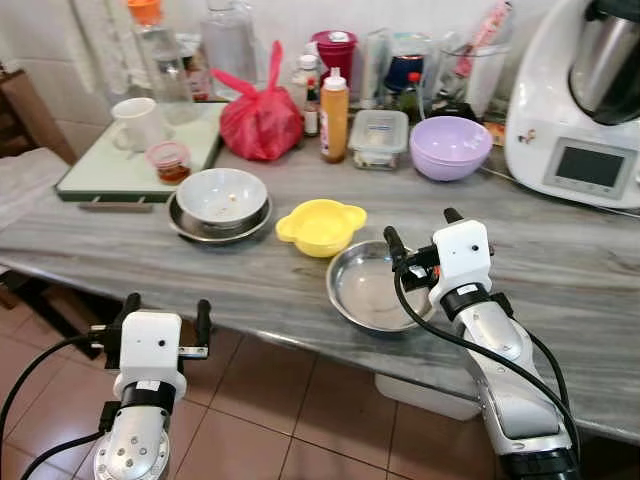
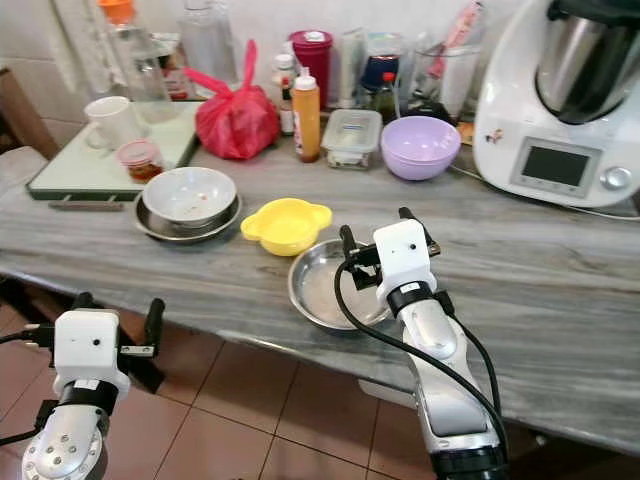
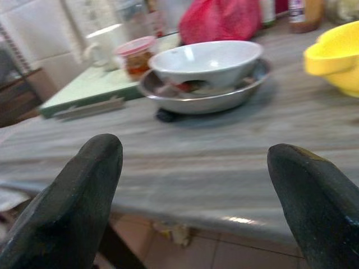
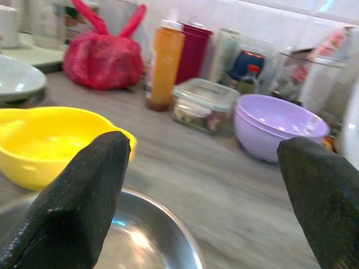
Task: Setting the table
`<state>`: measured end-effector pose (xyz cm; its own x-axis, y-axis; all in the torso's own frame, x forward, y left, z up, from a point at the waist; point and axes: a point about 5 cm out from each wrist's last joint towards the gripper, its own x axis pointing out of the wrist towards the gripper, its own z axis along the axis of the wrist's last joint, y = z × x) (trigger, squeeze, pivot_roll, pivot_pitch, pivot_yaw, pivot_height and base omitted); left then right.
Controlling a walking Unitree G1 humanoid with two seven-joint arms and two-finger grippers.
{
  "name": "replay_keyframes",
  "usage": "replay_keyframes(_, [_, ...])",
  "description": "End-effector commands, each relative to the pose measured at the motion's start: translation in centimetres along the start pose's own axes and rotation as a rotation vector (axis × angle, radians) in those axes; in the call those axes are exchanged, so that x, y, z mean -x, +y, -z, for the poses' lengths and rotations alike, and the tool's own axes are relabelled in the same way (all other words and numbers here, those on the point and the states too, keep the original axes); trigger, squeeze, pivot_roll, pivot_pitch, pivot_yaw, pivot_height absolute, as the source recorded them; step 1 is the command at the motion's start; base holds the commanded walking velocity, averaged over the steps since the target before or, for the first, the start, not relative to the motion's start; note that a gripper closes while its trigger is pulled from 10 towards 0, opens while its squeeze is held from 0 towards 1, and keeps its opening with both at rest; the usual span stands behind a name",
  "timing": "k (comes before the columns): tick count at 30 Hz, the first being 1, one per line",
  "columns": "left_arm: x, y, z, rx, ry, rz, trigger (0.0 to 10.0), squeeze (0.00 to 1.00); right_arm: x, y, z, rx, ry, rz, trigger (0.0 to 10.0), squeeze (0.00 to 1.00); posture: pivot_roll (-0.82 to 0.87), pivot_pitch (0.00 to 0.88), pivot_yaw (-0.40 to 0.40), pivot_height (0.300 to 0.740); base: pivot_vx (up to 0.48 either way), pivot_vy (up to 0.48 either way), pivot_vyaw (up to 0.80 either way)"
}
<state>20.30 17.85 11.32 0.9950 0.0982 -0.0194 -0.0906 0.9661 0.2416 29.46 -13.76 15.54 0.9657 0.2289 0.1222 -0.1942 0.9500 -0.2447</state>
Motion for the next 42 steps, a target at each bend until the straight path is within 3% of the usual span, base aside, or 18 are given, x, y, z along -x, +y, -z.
replay_keyframes(1, [-0.3,-0.3,-0.5,-0.013,-0.023,0.021,10.0,0.00,0.1,-0.1,0.1,-0.005,0.002,0.005,10.0,0.00,0.01,0.050,0.047,0.740,0.000,0.000,-0.79])
replay_keyframes(10, [-1.5,-0.8,-0.6,-0.011,-0.047,0.026,10.0,0.00,1.0,-0.4,0.6,-0.006,0.018,0.041,10.0,0.00,-0.03,0.045,0.075,0.740,0.000,0.000,-0.78])
replay_keyframes(33, [-2.3,-0.5,-0.7,-0.044,-0.047,0.022,10.0,0.00,1.7,-0.7,1.1,0.004,0.032,0.067,10.0,0.00,-0.05,0.048,0.089,0.740,0.000,0.000,0.00])
replay_keyframes(42, [-2.4,-0.5,-0.5,-0.038,-0.040,0.020,10.0,0.00,1.7,-0.8,1.1,0.009,0.031,0.071,10.0,0.00,-0.05,0.046,0.087,0.740,-0.246,0.000,0.00])
